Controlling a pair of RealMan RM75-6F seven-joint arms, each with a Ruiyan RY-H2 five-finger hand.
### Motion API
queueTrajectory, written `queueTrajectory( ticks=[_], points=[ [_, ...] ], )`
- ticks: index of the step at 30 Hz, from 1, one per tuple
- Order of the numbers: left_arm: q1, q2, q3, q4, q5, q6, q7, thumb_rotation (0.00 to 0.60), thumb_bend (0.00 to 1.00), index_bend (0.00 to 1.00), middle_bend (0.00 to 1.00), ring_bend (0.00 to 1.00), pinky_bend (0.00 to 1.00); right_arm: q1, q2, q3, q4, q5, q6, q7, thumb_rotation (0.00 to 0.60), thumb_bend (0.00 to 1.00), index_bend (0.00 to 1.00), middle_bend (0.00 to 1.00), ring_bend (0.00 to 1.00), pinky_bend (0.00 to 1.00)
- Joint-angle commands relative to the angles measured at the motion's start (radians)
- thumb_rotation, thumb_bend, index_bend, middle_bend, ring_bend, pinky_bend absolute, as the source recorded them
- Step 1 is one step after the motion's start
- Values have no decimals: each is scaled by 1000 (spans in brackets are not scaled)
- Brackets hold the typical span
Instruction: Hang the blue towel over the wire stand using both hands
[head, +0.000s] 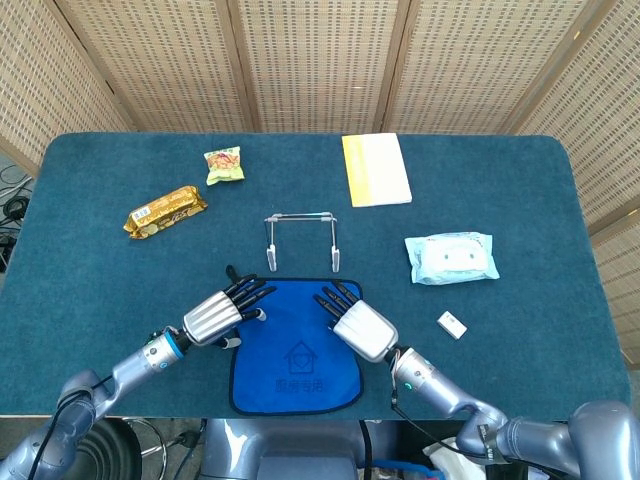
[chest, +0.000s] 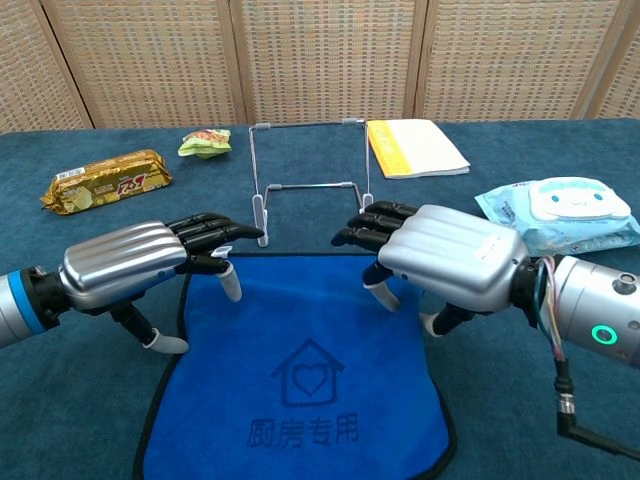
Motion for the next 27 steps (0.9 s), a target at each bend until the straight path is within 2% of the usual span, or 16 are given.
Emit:
queueTrajectory(
  ticks=[1,4,8,14,20,27],
  points=[
    [0,-1,1,1,-2,3,-4,600,198,379,0,0,0,0,1,0,0,-1,0,0,600,452,667,103,0,0],
    [-2,0,8,0,-3,4,-17,600,313,381,0,0,0,0,3,-2,-4,-4,1,1,600,452,667,103,0,0],
    [-5,1,6,-2,-10,7,-27,600,388,382,0,0,0,1,6,-4,-8,-7,-1,-4,600,452,667,102,0,0],
    [-7,1,6,-5,-19,7,-26,600,393,397,0,0,0,0,12,-2,-16,-4,0,-8,600,454,671,103,0,0],
    [-3,-8,8,-9,-27,1,-41,600,419,537,0,0,0,-3,17,-2,-19,-2,1,-9,600,452,671,103,0,0],
    [1,-13,4,-7,-38,-5,-32,600,440,620,0,0,0,-7,25,-2,-21,-1,5,-7,600,453,671,103,0,0]
  ],
)
